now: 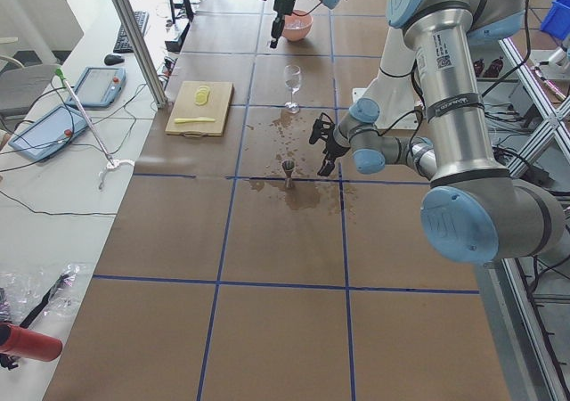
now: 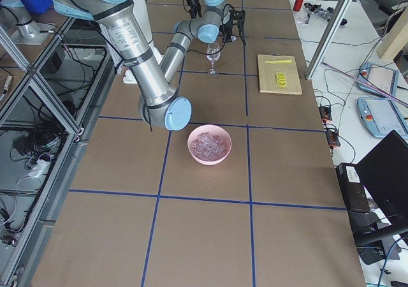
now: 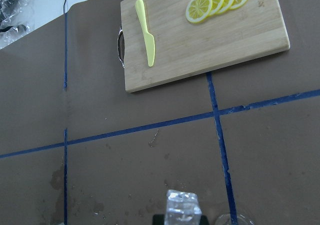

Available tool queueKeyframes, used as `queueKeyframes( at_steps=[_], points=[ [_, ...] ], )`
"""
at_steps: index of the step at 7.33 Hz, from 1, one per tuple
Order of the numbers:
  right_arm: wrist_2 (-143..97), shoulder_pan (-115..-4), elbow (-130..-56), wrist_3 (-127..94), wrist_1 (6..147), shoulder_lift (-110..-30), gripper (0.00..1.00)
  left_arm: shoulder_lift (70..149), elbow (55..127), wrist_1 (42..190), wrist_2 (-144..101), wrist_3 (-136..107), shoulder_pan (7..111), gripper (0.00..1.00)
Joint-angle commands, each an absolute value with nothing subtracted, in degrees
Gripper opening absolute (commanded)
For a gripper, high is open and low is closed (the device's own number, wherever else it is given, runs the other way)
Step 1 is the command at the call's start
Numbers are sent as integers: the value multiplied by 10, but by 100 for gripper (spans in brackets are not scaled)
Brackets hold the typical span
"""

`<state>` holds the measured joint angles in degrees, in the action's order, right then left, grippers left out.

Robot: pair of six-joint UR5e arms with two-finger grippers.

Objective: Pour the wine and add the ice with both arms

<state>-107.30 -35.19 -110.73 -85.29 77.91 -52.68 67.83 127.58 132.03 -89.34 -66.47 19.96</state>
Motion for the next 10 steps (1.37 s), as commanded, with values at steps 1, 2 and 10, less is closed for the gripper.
queueKeyframes(
  at_steps=[1, 2, 10],
  points=[
    [-1068, -317, -1100, -881, 780, -519, 0, 688, 1295, 1310, -980, -653, 267, 100],
    [-1070, -302, -1100, -885, 784, -520, 0, 694, 1298, 1307, -1003, -630, 302, 100],
    [-1086, -286, -1122, -909, 850, -520, 33, 795, 1353, 1113, -1065, -612, 360, 100]
  ],
)
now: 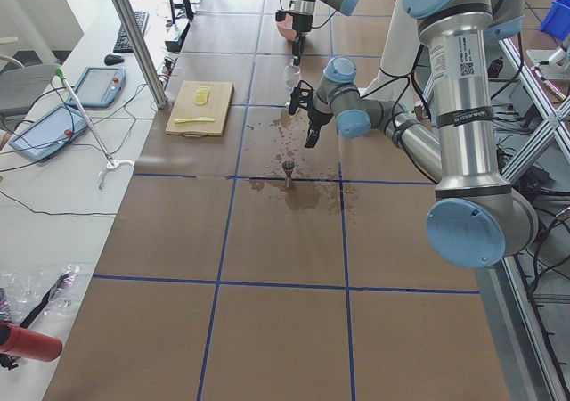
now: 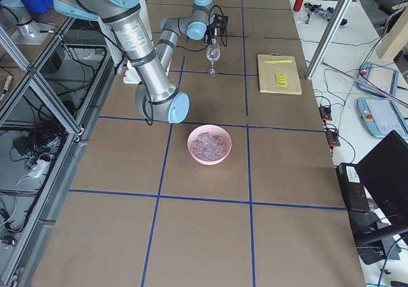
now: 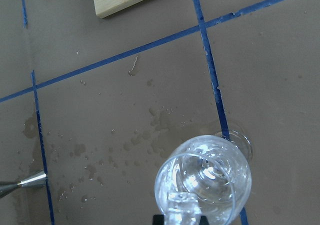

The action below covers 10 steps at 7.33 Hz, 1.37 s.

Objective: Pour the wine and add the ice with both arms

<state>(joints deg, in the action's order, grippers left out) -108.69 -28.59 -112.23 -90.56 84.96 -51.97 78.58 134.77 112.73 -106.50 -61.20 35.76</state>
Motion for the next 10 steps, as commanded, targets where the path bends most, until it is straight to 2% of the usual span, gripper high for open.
queueKeyframes(
  at_steps=[1, 2, 3, 4, 6, 7, 9, 10],
  points=[
    [-1083, -286, -1121, -914, 850, -521, 68, 796, 1353, 1112, -1065, -612, 363, 100],
    [-1082, -286, -1121, -914, 850, -521, 98, 796, 1354, 1112, -1065, -612, 362, 100],
    [-1082, -286, -1122, -913, 850, -520, 99, 797, 1361, 1101, -1068, -612, 364, 100],
    [-1084, -286, -1124, -913, 852, -519, 99, 835, 1369, 1039, -1101, -593, 377, 100],
    [-1092, -302, -1130, -911, 859, -524, 100, 1010, 1362, 826, -1108, -470, 478, 100],
    [-1097, -317, -1144, -901, 881, -527, 100, 1066, 1354, 759, -1108, -443, 502, 100],
    [-1112, -364, -1156, -846, 882, -550, 100, 1090, 1325, 755, -1131, -395, 540, 100],
    [-1140, -402, -1157, -814, 882, -565, 100, 1106, 1284, 756, -1195, -348, 597, 100]
  ],
)
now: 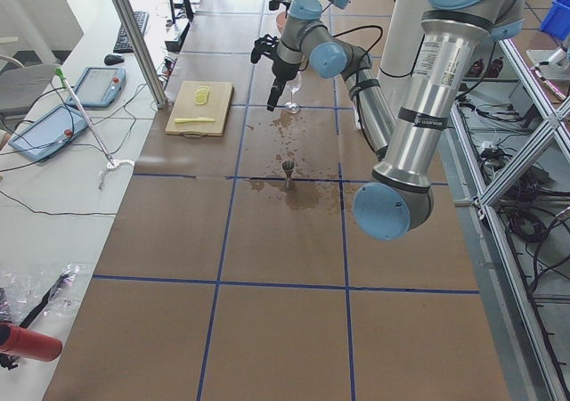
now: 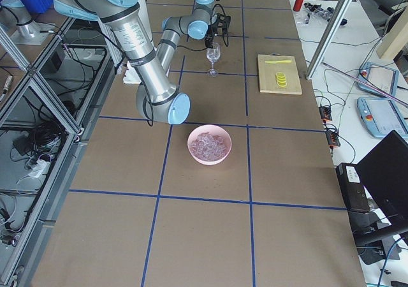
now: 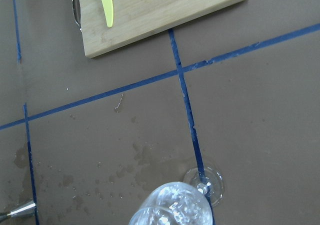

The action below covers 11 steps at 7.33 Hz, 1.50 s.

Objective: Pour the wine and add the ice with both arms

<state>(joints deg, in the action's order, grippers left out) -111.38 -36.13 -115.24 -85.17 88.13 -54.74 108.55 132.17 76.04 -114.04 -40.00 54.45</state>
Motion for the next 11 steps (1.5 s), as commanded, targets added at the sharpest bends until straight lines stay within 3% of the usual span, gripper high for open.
queueKeyframes(
  at_steps=[1, 4, 7, 11],
  points=[
    [-1171, -449, -1153, -758, 884, -583, 100, 1124, 1226, 771, -1259, -302, 670, 100],
    [-1214, -570, -1103, -479, 998, -601, 100, 1116, 1081, 836, -1289, -253, 764, 100],
    [-1231, -661, -1055, -261, 1020, -673, 100, 1086, 965, 840, -1292, -59, 847, 100],
    [-1303, -801, -1042, -29, 1013, -830, 100, 985, 940, 845, -1345, 83, 901, 100]
  ],
)
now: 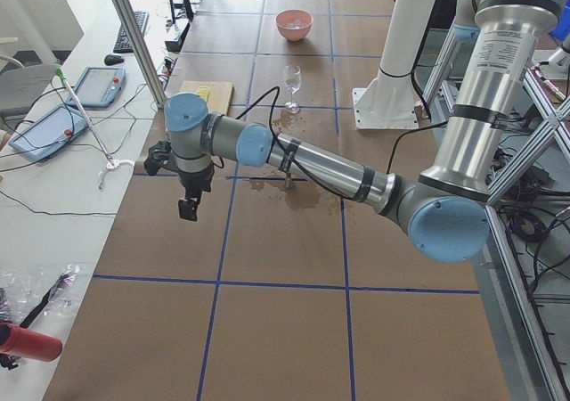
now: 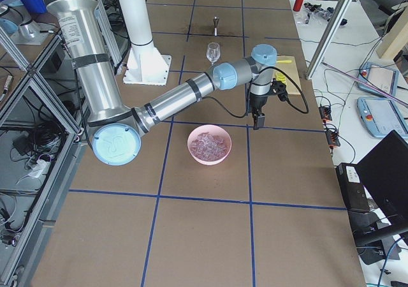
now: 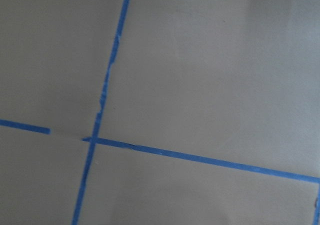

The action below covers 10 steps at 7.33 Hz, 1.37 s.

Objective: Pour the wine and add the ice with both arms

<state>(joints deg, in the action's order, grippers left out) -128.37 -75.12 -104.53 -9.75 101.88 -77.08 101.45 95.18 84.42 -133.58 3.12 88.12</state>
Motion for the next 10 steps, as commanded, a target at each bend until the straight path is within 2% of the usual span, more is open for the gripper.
queueKeyframes(
  at_steps=[1, 2, 5, 10],
  points=[
    [-1316, -835, -1042, 15, 1013, -863, 100, 971, 922, 845, -1345, 124, 912, 100],
    [-1329, -845, -1042, 17, 1013, -886, 100, 958, 900, 845, -1343, 130, 915, 100],
    [-1329, -846, -1047, 17, 1013, -878, 100, 899, 862, 966, -1344, 106, 913, 100],
    [-1370, -891, -1041, 17, 1017, -903, 100, 893, 914, 964, -1343, -110, 914, 100]
  ],
)
